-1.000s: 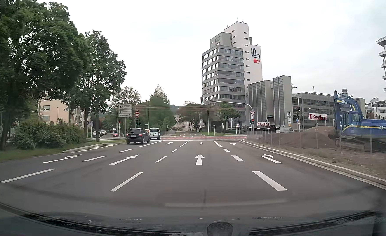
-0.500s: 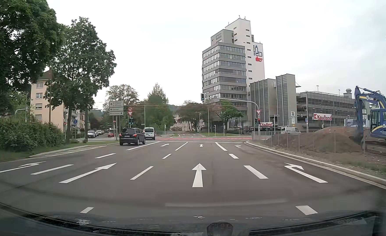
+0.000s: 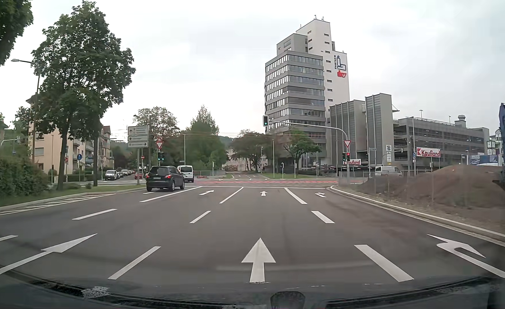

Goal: Follow the waypoints while adhering to traffic rules and regulations

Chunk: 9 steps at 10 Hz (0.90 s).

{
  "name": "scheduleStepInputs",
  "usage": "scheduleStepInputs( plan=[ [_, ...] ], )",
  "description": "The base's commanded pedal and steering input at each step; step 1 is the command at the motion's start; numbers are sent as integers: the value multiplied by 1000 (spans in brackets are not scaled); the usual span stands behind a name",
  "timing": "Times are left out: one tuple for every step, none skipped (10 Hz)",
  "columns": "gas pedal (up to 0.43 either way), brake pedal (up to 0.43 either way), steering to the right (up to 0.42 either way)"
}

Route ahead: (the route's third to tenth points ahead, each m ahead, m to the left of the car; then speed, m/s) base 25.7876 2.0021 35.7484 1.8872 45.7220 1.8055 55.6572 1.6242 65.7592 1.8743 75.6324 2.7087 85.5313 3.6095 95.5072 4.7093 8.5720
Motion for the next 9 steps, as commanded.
scheduleStepInputs(
  plan=[
    [118, 0, 0],
    [130, 0, 1],
    [130, 0, 1],
    [130, 0, 1],
    [130, 0, 1],
    [130, 0, 1],
    [130, 0, 1],
    [130, 0, 1],
    [130, 0, 1]
  ],
)
